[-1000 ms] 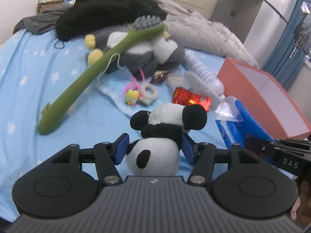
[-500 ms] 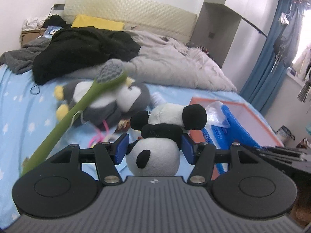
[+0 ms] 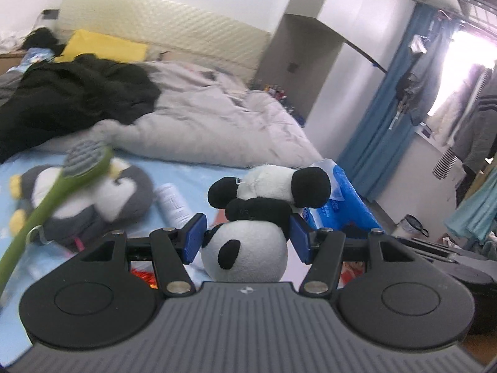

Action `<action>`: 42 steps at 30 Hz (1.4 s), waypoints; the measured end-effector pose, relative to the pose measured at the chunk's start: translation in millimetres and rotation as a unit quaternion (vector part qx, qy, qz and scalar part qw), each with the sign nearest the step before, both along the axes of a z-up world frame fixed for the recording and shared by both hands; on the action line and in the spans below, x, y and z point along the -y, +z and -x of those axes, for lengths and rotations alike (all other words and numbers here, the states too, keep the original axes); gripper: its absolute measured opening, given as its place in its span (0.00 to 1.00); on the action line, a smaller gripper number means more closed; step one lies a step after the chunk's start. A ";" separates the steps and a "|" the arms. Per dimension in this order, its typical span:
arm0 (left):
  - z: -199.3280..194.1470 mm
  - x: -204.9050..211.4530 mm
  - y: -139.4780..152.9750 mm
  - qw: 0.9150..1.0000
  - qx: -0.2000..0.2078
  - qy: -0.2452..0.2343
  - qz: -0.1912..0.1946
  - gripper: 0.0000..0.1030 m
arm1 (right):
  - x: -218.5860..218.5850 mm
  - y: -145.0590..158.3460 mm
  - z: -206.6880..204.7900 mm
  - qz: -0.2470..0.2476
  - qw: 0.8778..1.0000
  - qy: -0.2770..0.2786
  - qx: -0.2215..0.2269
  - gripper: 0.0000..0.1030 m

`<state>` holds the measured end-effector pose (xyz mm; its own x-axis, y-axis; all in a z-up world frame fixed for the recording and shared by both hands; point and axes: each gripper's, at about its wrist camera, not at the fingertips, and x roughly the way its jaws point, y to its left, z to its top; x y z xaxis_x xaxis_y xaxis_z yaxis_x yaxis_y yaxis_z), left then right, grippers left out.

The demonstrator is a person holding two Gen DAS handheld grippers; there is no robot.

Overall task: Organize soft objects
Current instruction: 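Carry the panda and snack bag over the pink box and release both, then lift both open grippers out of the pink box and back away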

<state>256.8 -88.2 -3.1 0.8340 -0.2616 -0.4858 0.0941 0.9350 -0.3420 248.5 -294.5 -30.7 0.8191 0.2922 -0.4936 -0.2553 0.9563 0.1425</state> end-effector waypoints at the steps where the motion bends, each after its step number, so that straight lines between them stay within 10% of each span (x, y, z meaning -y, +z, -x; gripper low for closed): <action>1: -3.7 8.2 1.8 1.000 0.001 -0.005 0.000 0.62 | 8.9 2.7 -4.3 -0.001 1.000 -0.008 -0.002 0.11; 9: -35.5 71.2 -12.5 0.998 -0.022 -0.055 0.005 0.62 | 65.8 -14.1 -25.3 0.016 0.997 -0.061 -0.033 0.11; 30: -152.4 167.8 -160.7 0.980 -0.159 -0.104 -0.056 0.62 | 132.5 -161.2 -93.7 0.014 0.985 -0.070 -0.155 0.11; 42: -141.0 152.7 -141.7 0.981 -0.147 -0.107 -0.061 0.67 | 130.4 -146.3 -90.4 0.009 0.986 -0.070 -0.150 0.40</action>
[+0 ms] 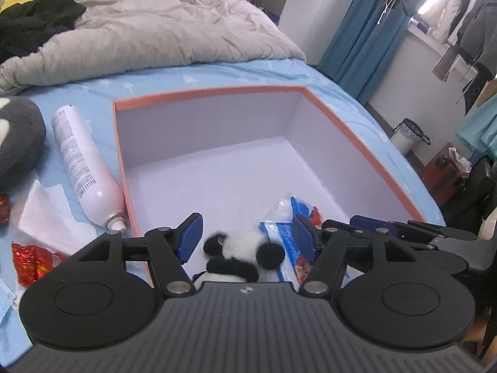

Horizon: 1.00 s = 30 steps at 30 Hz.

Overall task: Organize soft objects
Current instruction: 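Lift both open grippers out of the pink box and back away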

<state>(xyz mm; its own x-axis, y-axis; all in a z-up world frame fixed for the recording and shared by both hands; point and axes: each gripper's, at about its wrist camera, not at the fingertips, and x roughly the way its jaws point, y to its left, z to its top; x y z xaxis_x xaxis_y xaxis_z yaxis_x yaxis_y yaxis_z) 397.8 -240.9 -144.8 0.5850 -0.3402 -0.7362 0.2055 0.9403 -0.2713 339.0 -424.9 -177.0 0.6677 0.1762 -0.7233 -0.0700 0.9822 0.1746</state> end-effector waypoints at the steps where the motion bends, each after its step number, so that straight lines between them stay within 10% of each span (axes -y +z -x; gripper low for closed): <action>1: 4.9 -2.2 6.4 1.000 0.005 -0.001 0.002 0.67 | -1.1 5.3 2.6 -0.001 1.000 0.000 0.006 0.40; 17: 97.2 -81.7 110.6 0.995 0.096 0.030 0.021 0.67 | -48.2 111.8 77.4 -0.037 0.994 0.009 0.104 0.40; 30: 182.3 -150.2 136.0 0.990 0.132 0.052 0.007 0.67 | -112.5 139.6 146.6 -0.030 0.989 0.046 0.136 0.40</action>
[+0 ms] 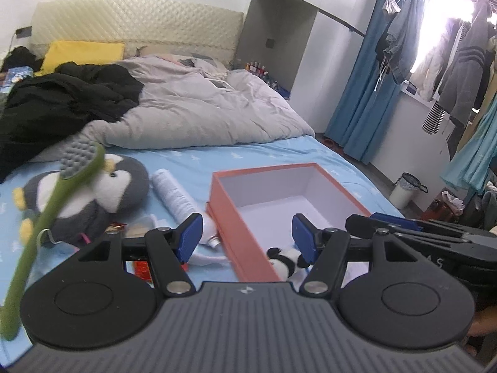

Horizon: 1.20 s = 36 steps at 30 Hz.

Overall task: Organize soft objects
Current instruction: 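Lift both open grippers out of the pink box and back away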

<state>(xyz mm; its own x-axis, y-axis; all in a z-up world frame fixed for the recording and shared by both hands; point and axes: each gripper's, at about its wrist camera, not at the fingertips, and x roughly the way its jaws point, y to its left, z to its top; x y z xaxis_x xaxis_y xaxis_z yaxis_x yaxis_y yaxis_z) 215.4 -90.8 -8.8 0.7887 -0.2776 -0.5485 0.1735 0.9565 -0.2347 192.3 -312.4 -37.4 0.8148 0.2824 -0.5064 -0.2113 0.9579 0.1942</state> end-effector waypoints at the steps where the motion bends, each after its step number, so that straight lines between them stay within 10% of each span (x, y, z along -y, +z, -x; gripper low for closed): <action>1: 6.7 -5.3 -0.5 1.000 0.001 0.004 -0.001 0.67 | -4.8 0.9 5.1 0.002 1.000 0.003 0.003 0.40; 36: 136.1 -94.5 -56.7 0.995 0.011 0.097 -0.018 0.67 | -91.7 -52.0 104.1 -0.019 0.996 0.078 -0.044 0.40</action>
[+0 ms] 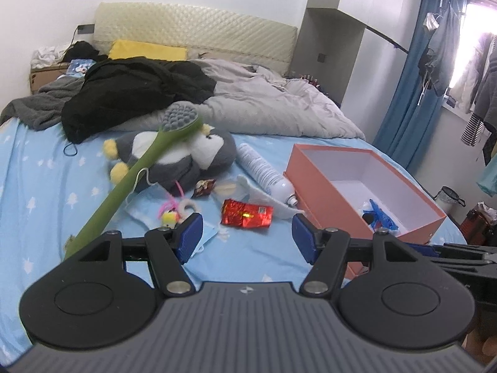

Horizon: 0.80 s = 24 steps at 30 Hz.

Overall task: Organize soft objects
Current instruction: 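Lift both open grippers out of the pink box and back away, then grasp the yellow bird toy with the left gripper while the right grasps the red wrapper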

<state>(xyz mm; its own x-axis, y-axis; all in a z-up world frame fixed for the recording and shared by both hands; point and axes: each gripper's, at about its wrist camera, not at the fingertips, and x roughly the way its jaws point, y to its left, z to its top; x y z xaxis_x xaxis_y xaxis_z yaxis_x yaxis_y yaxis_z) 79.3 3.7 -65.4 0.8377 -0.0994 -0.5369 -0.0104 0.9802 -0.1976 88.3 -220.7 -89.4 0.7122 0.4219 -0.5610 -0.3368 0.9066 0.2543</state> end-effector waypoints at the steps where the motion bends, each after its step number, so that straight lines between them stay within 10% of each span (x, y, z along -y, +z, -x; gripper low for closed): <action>1: 0.2 -1.2 -2.9 1.000 -0.002 0.002 0.000 0.67 | -0.7 -1.4 0.5 0.002 1.000 0.001 0.000 0.40; 18: -43.3 -26.0 -61.9 0.998 -0.058 0.033 0.017 0.67 | -18.6 -44.4 -37.8 0.017 0.999 0.020 -0.043 0.40; 24: -76.3 -40.7 -90.9 0.996 -0.077 0.041 0.020 0.66 | -27.4 -66.0 -71.2 0.022 0.998 0.022 -0.061 0.61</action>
